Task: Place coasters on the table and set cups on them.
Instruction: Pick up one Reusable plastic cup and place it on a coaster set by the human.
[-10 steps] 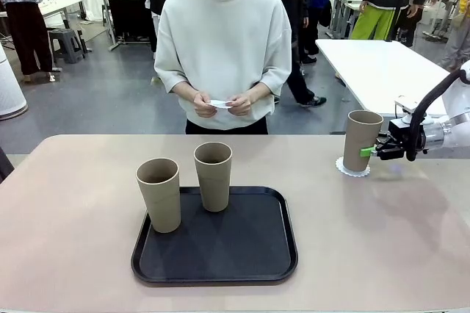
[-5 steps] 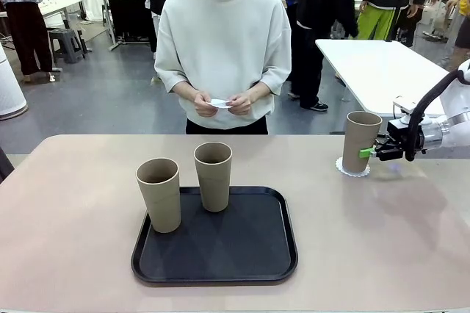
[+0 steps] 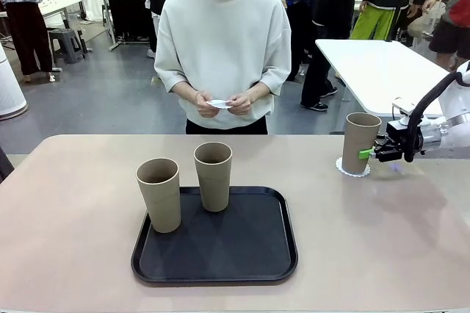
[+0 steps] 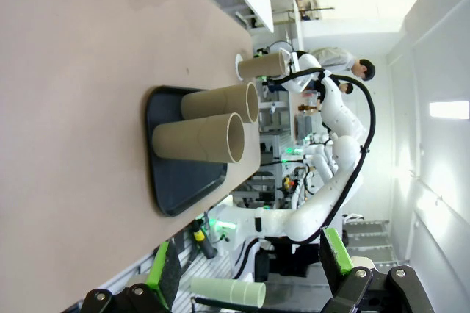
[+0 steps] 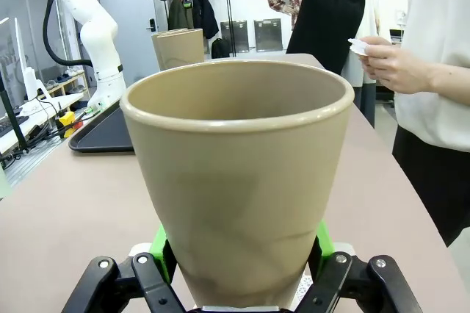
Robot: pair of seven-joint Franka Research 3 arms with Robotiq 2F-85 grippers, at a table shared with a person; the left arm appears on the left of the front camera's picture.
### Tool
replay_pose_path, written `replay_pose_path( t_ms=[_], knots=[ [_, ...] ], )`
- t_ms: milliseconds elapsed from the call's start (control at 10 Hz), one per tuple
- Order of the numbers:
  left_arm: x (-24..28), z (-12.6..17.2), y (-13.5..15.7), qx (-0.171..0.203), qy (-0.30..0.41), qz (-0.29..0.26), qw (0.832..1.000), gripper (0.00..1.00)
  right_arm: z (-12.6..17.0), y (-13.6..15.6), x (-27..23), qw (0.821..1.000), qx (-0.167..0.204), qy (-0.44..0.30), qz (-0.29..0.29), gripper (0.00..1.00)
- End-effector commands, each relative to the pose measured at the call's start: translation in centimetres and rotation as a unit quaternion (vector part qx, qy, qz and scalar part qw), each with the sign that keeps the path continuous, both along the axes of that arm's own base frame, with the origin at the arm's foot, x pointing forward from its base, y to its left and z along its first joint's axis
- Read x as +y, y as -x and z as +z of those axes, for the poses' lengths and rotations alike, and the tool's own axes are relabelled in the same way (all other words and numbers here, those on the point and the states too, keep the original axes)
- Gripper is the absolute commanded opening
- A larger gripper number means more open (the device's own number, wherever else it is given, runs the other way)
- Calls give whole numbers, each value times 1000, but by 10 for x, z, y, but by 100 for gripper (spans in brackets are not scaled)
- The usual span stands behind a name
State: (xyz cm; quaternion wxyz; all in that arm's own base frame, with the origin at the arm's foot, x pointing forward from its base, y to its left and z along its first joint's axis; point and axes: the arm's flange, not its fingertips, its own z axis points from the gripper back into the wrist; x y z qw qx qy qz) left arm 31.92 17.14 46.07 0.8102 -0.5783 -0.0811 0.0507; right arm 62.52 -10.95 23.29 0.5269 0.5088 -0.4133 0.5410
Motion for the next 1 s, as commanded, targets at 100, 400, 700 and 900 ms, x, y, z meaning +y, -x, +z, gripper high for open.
replay_pose_path(
  t_ms=[100, 400, 700, 900],
  knots=[
    [0, 2, 1, -6, 6, 0, 1000, 100, -1, -7, -5, 1000, -6, 1, 16, 83],
    [0, 2, 1, -6, 6, 0, 1000, 100, -2, -7, -7, 1000, -4, 0, 17, 83],
    [0, 2, 1, -6, 6, 0, 1000, 100, -2, -7, -7, 1000, 1, -6, 20, 83],
    [0, 2, 1, -6, 6, 0, 1000, 100, -3, -7, -7, 1000, 2, -10, 21, 83]
  ],
)
